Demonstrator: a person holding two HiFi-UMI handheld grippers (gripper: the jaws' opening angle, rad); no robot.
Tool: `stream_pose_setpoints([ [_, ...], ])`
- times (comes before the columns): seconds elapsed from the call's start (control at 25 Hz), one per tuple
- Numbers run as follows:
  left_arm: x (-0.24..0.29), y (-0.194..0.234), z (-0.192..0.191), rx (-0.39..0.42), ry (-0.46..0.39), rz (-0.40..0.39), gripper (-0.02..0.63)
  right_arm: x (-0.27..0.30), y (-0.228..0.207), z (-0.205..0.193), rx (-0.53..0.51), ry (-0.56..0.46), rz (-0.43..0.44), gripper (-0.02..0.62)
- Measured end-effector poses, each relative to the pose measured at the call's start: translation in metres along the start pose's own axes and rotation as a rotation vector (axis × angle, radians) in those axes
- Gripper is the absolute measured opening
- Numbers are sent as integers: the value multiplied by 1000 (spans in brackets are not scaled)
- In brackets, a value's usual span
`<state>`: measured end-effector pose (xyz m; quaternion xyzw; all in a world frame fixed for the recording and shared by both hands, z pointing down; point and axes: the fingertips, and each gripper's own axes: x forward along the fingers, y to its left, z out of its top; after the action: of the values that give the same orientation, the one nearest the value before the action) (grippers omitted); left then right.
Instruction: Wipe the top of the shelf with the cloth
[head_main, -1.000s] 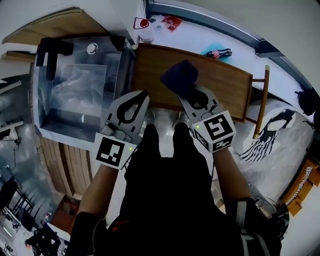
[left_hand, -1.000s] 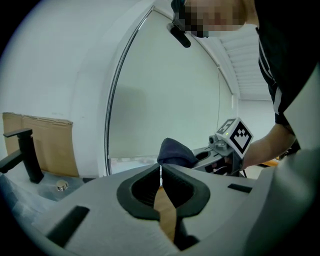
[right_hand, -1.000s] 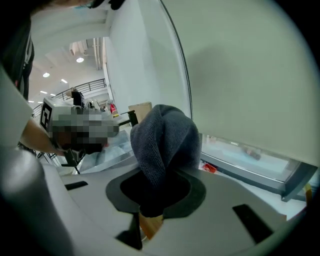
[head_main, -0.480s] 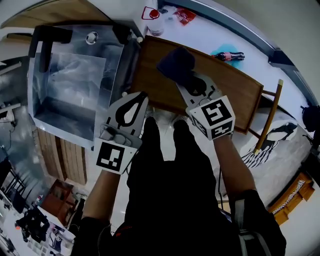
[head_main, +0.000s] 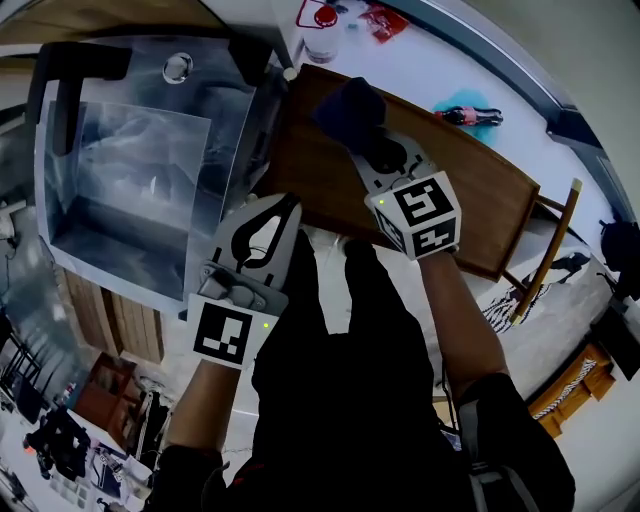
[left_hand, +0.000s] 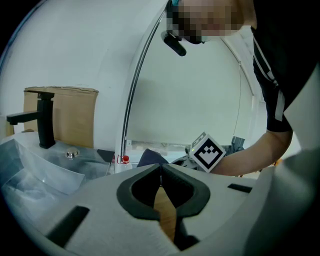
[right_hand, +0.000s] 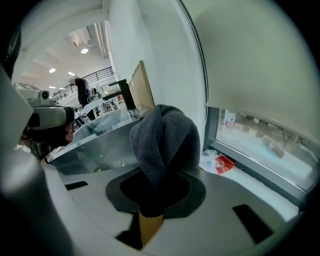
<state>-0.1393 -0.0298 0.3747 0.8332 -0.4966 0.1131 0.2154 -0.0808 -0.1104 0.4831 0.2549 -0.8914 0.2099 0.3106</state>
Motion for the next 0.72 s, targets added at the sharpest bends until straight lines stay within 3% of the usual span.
stream_pose_setpoints([
  [0.4,-5,16,-21,-49,22,-11,27,65,-13,-24,-66,144,-34,55],
  [0.72,-6,20,-31,-73,42,-26,26,85,-15,-33,-88,212,-45,55],
])
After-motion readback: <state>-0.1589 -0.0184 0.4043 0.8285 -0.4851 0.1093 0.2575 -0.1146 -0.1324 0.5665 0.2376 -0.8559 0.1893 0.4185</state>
